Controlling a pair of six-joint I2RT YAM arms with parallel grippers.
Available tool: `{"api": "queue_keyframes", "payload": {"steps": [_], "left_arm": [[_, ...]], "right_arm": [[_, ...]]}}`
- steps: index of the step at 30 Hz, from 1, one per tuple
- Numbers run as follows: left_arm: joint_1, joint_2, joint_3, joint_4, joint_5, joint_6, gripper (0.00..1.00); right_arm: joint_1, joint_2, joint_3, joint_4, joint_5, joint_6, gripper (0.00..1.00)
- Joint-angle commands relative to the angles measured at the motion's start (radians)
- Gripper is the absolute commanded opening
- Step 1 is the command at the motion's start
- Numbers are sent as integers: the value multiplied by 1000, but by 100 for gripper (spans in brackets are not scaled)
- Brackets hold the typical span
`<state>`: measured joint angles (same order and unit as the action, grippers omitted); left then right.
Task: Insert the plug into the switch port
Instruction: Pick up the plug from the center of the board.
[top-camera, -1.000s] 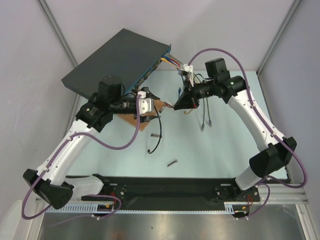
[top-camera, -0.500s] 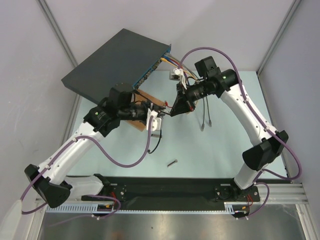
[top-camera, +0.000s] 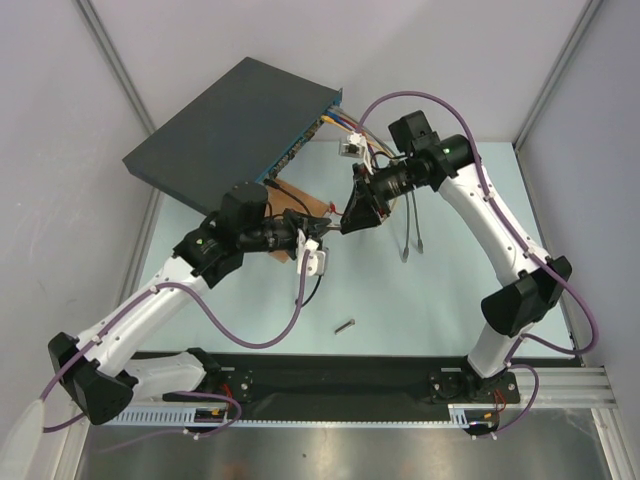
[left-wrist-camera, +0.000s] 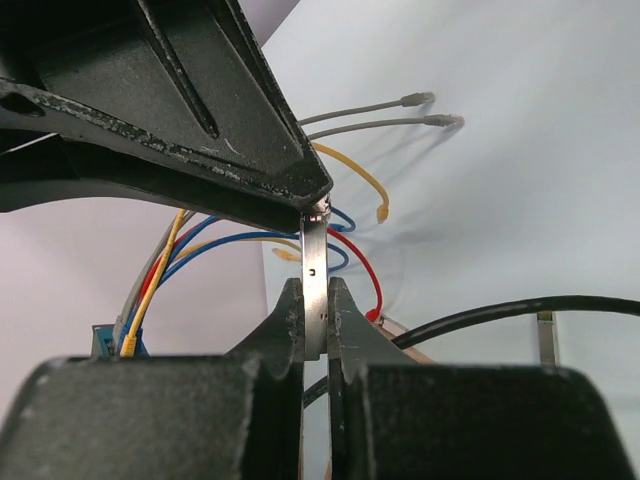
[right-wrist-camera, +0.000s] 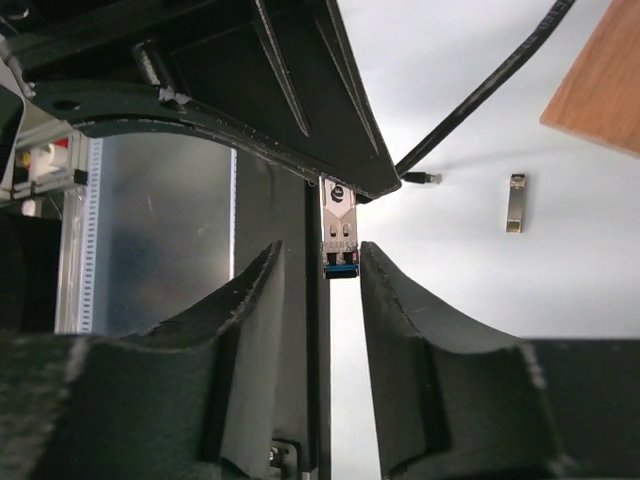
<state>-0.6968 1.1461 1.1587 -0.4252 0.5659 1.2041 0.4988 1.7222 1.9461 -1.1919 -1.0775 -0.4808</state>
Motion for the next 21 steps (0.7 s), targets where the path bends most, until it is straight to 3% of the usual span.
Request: {"api": "queue_keyframes", "payload": {"steps": [1, 9, 11, 14, 18, 21], "left_arm": [[-6, -29, -10, 80, -6, -12, 0], [-6, -34, -16, 95, -15, -24, 0], [-6, -31, -14, 105, -18, -41, 0], [-6, -31, -13, 108, -23, -51, 0], [-6, -39, -24, 123, -29, -77, 0], [-6, -37, -24, 134, -34, -92, 0]], "right_arm": [[-9, 8, 50, 38, -52, 48, 41], [-5, 24, 50, 28, -42, 51, 48], [-12, 22, 39, 50, -39, 57, 39], [-37, 2, 8, 129, -55, 143, 32], [-74, -52, -96, 370, -78, 313, 40], [-77, -79, -133, 452, -87, 375, 39]]}}
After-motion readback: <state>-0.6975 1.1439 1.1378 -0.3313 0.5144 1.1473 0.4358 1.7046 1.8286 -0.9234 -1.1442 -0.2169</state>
